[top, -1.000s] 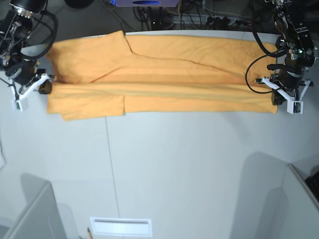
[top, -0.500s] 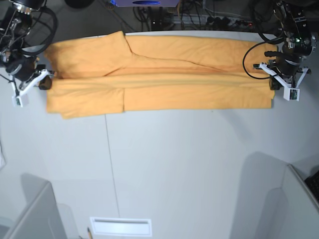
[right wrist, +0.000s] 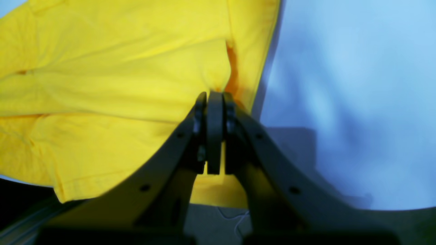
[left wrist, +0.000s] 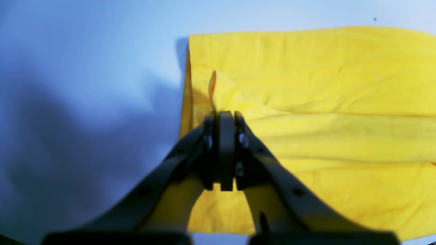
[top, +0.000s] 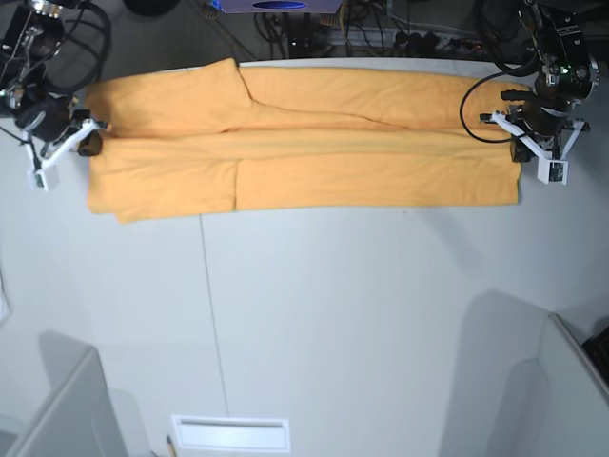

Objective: Fold the T-shirt properly
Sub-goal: 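Lower the folded hem onto the shirt and release both grippers, then pull the folded strip with both grippers to flatten it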

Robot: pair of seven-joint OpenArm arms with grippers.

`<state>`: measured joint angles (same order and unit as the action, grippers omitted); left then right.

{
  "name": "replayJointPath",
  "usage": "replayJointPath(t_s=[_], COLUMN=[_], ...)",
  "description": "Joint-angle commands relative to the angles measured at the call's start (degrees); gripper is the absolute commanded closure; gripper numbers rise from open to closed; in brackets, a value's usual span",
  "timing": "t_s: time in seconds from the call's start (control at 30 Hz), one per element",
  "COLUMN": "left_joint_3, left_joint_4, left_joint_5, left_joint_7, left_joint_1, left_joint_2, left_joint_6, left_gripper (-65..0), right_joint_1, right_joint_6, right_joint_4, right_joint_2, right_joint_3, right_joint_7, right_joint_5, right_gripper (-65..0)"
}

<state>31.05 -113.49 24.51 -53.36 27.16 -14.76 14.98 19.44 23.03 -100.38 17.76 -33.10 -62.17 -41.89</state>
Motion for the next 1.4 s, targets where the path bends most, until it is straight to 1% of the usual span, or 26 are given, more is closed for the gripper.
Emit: replayJointPath(t_s=[0.0,0.37,0.4,0.47,0.5,0.53,0.57,0.6,0.67,0.7,0.77,0.8,0.83,0.87,0.9,0.93,0.97,1.0,1.07,1.13,1.23,1.3,1.37], left_joint_3=[0.3,0.6,0.6,0.6,0.6,0.6,0.6,0.6,0.7,0.7,0.6,0.3,0.2,0.2,0.2,0.2,0.2,0.4,0.6,0.6,0.2,0.1,0.1], left_joint_4=[-0.7,0.0,0.0,0.0,0.0,0.0,0.0,0.0,-0.1,-0.2,-0.3,-0.3,-0.2,0.0,0.1,0.6,1.5,2.6,4.7,7.3,11.5,15.7,20.3], left_joint_5=[0.1,0.1,0.1,0.1,0.1,0.1,0.1,0.1,0.2,0.6,0.7,0.7,0.7,0.3,0.1,0.1,0.1,0.1,0.1,-0.4,-5.1,-8.5,-11.5], left_joint_7=[1.0,0.9,0.9,0.9,0.9,0.9,0.9,0.9,0.9,0.9,0.9,0.9,0.9,1.0,1.2,1.2,1.2,1.2,1.4,1.5,5.4,8.6,11.1], left_joint_1=[0.1,0.0,0.0,0.0,0.0,0.0,0.0,0.0,-0.5,-0.7,-1.3,-2.0,-2.7,-3.3,-4.0,-4.6,-5.2,-5.8,-5.9,-6.3,-6.5,-6.8,-8.7], left_joint_2=[-0.8,-0.9,-0.9,-0.9,-0.9,-0.9,-0.9,-0.9,-0.9,-0.9,-0.7,-0.3,0.9,2.3,3.6,4.5,5.1,5.4,5.8,5.8,6.3,7.3,7.9], left_joint_6=[-0.3,-0.3,-0.3,-0.3,-0.3,-0.3,-0.3,-0.3,-0.3,-0.3,-0.3,-0.3,-0.3,-0.3,-0.3,-0.4,-0.5,-0.5,-0.5,-0.5,-0.5,-0.5,-0.5], left_gripper=[0.0,0.0,0.0,-12.8,-19.9,-25.7,-32.6,-38.5,-47.7,-50.7,-51.7,-51.2,-48.4,-42.6,-33.7,-23.5,-9.7,0.0,0.0,0.0,0.0,0.0,0.0], right_joint_1=[0.1,0.4,0.4,0.5,0.5,0.5,0.5,0.5,0.4,0.4,0.4,0.4,0.2,0.0,-0.6,-1.2,-1.6,-1.7,-1.8,-1.9,-2.0,-3.6,-5.4], right_joint_6=[0.1,-0.2,-0.2,-0.2,-0.2,-0.2,-0.2,-0.2,-0.1,0.1,0.1,0.2,0.9,2.2,3.7,4.6,4.7,3.9,1.6,0.2,0.1,0.1,0.1], right_joint_4=[-0.7,2.3,2.3,2.0,1.9,1.9,1.9,1.9,1.2,0.3,-2.7,-4.3,-5.9,-6.6,-6.9,-6.7,-6.3,-5.2,-2.5,0.2,3.6,6.7,11.6], right_joint_2=[0.9,1.1,1.1,1.1,1.1,1.1,1.1,1.1,1.0,1.0,1.0,0.9,0.8,0.4,0.1,-0.1,-0.3,-0.4,-1.3,-1.4,-1.8,-1.8,-1.8], right_joint_3=[-0.3,-0.5,-0.6,-0.8,-0.8,-0.8,-0.9,-1.1,-2.3,-2.5,-2.1,-1.9,-1.4,0.1,1.3,2.1,2.9,3.8,4.7,5.5,5.9,8.9,11.0], right_joint_7=[0.8,0.8,0.8,0.8,0.8,0.8,0.8,0.9,0.9,0.9,0.9,0.9,0.9,0.9,0.9,0.9,0.9,0.9,0.9,2.0,6.1,8.4,10.5], right_joint_5=[-0.4,-0.4,-0.4,-0.4,-0.4,-0.4,-0.4,-0.4,-0.4,-0.4,-0.8,-0.9,-0.9,-0.7,-0.5,-0.4,-0.4,-0.4,-0.3,1.7,8.1,11.7,14.1], right_gripper=[0.0,0.0,-3.8,-18.9,-24.6,-27.2,-27.8,-26.9,-24.2,-22.7,-19.4,-16.5,-11.7,-6.2,0.0,0.0,0.0,0.0,0.0,0.0,0.0,0.0,0.0])
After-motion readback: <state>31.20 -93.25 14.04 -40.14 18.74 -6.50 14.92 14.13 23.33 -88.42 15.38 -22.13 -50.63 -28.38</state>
